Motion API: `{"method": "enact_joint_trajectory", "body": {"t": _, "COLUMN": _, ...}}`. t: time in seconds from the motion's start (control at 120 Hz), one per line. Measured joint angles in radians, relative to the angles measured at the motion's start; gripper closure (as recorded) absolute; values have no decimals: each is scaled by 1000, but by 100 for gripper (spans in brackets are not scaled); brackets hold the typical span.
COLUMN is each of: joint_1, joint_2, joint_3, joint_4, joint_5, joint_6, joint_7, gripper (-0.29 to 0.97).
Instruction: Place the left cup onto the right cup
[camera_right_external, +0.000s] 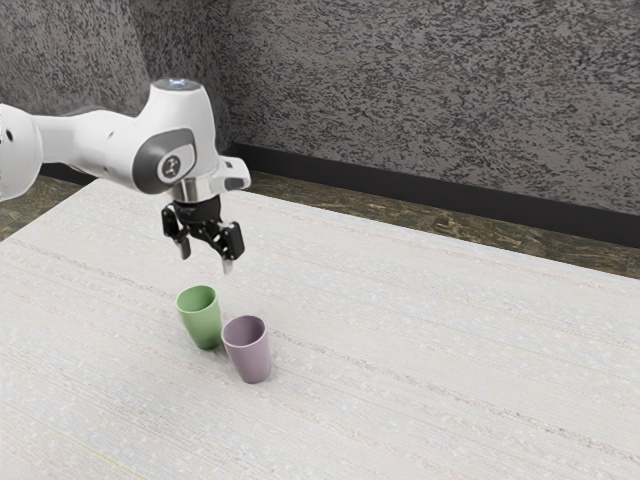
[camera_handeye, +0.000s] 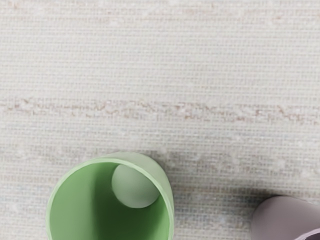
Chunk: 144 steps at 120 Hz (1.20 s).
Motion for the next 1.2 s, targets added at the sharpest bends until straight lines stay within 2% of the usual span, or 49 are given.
{"method": "enact_joint_trajectory", "body": {"t": 1.2, "joint_1": 0, "joint_2": 12, "joint_3": -1, "joint_4": -114, "joint_5": -2, "joint_6": 142, "joint_7": -22, "gripper": 0}}
